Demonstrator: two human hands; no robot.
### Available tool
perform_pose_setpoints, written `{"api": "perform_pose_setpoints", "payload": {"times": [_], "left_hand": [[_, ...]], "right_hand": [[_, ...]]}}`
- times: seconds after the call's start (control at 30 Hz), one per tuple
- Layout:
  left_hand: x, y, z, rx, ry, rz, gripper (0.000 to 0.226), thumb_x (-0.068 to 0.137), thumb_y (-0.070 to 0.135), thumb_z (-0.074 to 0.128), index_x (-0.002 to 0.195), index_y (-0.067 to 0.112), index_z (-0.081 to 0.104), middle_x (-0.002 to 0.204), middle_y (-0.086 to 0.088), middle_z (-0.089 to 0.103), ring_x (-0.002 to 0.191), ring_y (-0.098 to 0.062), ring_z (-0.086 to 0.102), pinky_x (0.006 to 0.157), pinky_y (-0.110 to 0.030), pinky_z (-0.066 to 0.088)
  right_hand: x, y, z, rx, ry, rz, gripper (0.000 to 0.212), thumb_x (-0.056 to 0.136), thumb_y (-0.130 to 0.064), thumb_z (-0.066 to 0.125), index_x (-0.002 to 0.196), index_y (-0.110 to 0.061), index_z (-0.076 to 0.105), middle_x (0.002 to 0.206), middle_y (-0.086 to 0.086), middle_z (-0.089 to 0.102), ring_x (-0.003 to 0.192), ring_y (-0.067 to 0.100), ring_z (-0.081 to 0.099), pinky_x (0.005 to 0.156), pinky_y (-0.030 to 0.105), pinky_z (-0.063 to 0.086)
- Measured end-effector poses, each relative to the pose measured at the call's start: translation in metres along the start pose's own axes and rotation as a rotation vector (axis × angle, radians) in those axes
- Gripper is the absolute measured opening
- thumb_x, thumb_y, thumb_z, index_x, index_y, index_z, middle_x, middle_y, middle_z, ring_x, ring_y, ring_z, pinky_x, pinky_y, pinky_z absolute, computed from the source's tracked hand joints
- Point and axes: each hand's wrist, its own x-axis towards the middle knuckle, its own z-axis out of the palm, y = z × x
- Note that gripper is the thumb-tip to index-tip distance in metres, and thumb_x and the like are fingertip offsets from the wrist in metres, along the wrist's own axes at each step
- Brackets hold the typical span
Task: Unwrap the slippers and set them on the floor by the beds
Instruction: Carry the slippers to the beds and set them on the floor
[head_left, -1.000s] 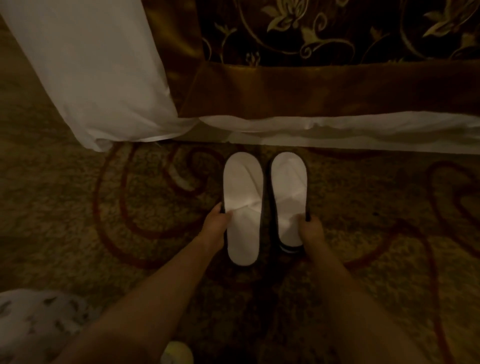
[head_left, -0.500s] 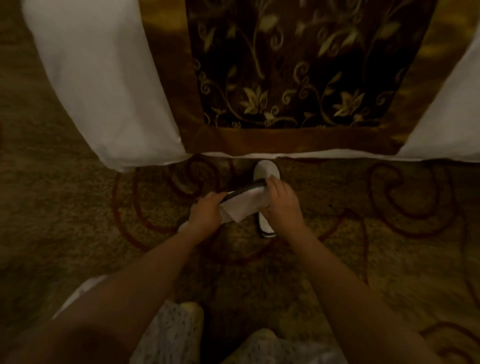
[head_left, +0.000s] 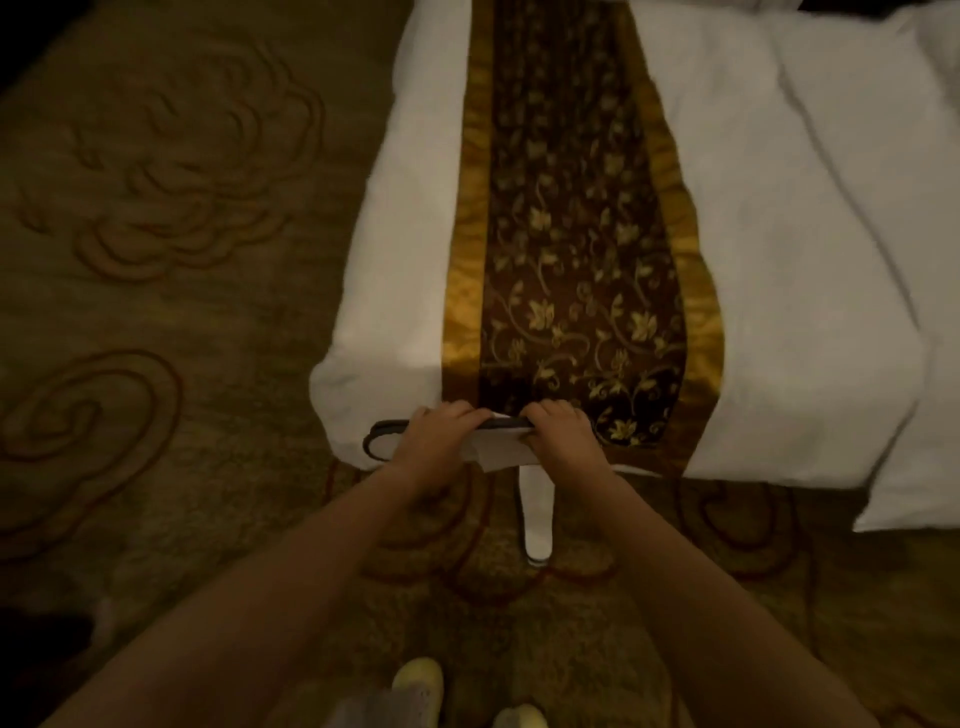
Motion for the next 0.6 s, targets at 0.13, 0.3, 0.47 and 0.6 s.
{"api": "perform_pose_setpoints", "payload": {"times": [0.13,0.3,0.47,0.6], "left_hand": [[-0.015,-0.022,-0.106,-0.018,0.115,0.001,0.056,0.086,0.01,0.05,0.138,0.029,0.04,0.131,0.0,0.051,0.118,-0.023,0.049,0.093,-0.035,0.036],[-0.031,-0.064,-0.21,0.052,0.255,-0.011,0.053,0.088,0.01,0.047,0.138,0.026,0.04,0.127,-0.002,0.053,0.115,-0.024,0.05,0.093,-0.036,0.037],[-0.035,-0.111,-0.283,0.091,0.298,-0.08,0.057,0.086,0.019,0.058,0.139,0.025,0.039,0.13,-0.003,0.052,0.119,-0.022,0.048,0.098,-0.036,0.034],[-0.02,-0.153,-0.328,0.1,0.333,-0.136,0.055,0.086,0.022,0.058,0.139,0.026,0.04,0.133,-0.002,0.051,0.122,-0.021,0.046,0.103,-0.034,0.031]], "right_hand": [[0.023,-0.061,-0.097,-0.029,0.026,-0.058,0.027,0.093,-0.026,0.045,0.118,-0.018,0.049,0.121,0.005,0.053,0.115,0.024,0.044,0.094,0.036,0.034],[0.064,-0.137,-0.184,-0.035,0.115,-0.123,0.026,0.095,-0.027,0.043,0.115,-0.014,0.051,0.121,0.008,0.053,0.116,0.025,0.042,0.094,0.037,0.031],[0.117,-0.197,-0.234,-0.078,0.168,-0.227,0.025,0.095,-0.028,0.043,0.115,-0.016,0.051,0.119,0.006,0.056,0.112,0.024,0.047,0.093,0.037,0.035],[0.175,-0.228,-0.255,-0.064,0.201,-0.286,0.024,0.094,-0.029,0.045,0.113,-0.016,0.052,0.115,0.007,0.057,0.107,0.024,0.048,0.088,0.035,0.036]]}}
